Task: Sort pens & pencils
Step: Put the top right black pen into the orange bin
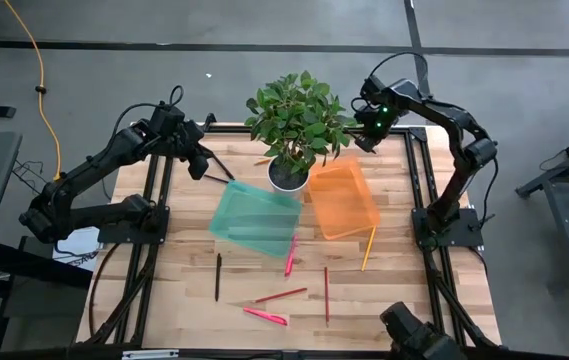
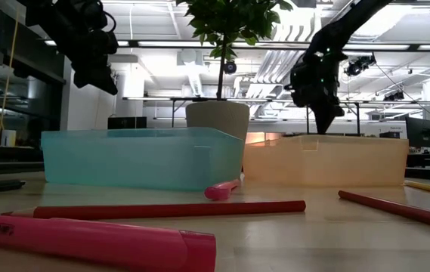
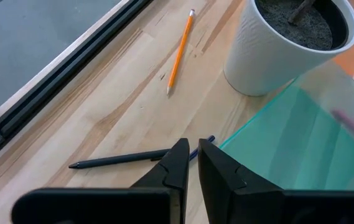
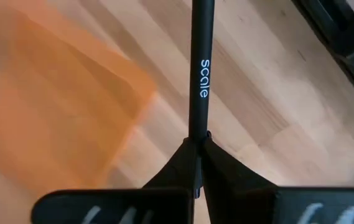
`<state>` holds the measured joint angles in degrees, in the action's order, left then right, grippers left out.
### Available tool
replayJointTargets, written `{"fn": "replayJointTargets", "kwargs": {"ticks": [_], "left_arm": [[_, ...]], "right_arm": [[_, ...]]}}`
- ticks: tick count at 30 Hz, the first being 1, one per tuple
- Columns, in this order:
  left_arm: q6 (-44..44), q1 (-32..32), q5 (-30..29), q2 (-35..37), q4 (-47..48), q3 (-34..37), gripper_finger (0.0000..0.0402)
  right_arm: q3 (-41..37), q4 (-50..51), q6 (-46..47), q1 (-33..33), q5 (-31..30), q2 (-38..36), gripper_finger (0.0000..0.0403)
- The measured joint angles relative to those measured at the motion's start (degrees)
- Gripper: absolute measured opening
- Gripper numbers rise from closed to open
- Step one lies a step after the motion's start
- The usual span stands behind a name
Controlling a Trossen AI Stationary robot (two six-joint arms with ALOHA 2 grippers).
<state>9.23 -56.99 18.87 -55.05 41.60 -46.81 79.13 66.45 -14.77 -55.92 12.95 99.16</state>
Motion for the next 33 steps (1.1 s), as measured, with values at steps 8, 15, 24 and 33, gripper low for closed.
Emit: {"fn": "replayJointTargets", "kwargs": {"ticks": [8, 15, 24, 33], "left_arm": [[0.81, 0.00, 0.00, -0.02, 0.02, 0.00, 0.0024], [0.83, 0.02, -0.02, 0.00, 0.04, 0.00, 0.0024], [0.83, 0.00, 0.04, -0.02, 0.22, 0.00, 0.0024], [0.97, 0.02, 0.09, 0.00, 0.37, 0.00, 0.0024]], "right_arm": [[-0.02, 4.18, 1.01, 4.24, 3.75, -3.99, 0.0001], [0.00, 7.07, 2.55, 11.11, 5.09, -4.80, 0.0000], [-1.66, 7.21, 4.80, 18.52, 5.09, -4.80, 0.0000], [-2.19, 4.82, 7.01, 22.71, 7.08, -4.80, 0.0000]]}}
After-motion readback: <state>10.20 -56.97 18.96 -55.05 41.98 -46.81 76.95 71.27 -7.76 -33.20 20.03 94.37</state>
